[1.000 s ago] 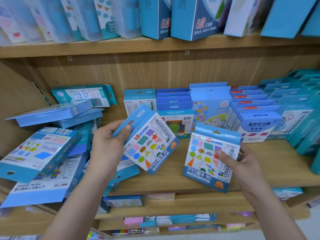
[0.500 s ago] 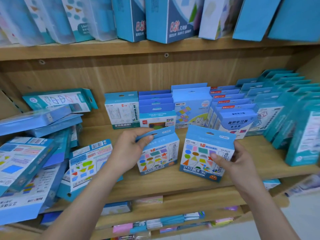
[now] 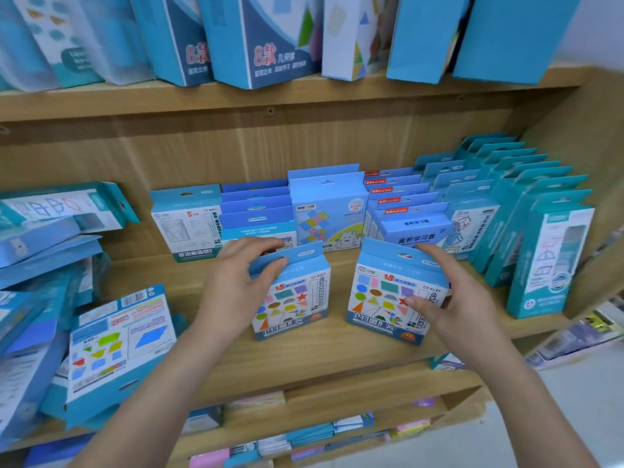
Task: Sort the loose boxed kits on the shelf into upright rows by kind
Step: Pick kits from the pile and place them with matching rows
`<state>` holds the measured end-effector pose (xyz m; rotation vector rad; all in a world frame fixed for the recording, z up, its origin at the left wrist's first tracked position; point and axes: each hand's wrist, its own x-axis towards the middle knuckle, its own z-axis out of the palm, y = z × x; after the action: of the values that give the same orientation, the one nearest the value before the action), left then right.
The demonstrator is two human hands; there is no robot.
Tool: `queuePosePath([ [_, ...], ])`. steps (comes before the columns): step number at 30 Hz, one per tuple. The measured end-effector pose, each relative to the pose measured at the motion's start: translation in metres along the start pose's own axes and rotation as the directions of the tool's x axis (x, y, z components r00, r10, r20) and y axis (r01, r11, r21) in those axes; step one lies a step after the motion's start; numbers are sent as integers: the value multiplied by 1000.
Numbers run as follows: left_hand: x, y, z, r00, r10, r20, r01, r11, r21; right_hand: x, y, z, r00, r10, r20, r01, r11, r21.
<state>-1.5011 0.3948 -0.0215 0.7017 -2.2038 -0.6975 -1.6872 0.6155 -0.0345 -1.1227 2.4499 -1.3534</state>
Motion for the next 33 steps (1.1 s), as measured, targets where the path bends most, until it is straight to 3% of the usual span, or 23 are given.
queuePosePath([
  [1,-1,1,0,996,88,-3,-87,992,96,3,2,-4,1000,-20,11,20,1000,-10],
  [3,-6,5,-3,988,131,80,-145,967,208,8,6,-13,997,-41,62,42,999,-16],
  [6,-13,16,-6,980,18,199,-93,924,372,17,10,-26,987,-65,145,68,998,-15],
  [13,-8,40,0,980,-150,132,66,867,494,36,30,-48,959,-109,261,114,993,-3],
  [17,-14,43,10,997,-38,69,8,917,398,34,37,-58,925,-90,369,45,991,130],
  [21,-23,44,25,999,-27,19,18,926,377,20,49,-57,930,-102,352,3,963,269],
  [27,-24,62,25,990,-128,-50,137,953,269,10,54,-57,944,-174,281,101,961,258],
  [33,-20,61,-11,919,-371,-133,371,928,-25,14,37,-52,952,-189,242,147,972,183],
])
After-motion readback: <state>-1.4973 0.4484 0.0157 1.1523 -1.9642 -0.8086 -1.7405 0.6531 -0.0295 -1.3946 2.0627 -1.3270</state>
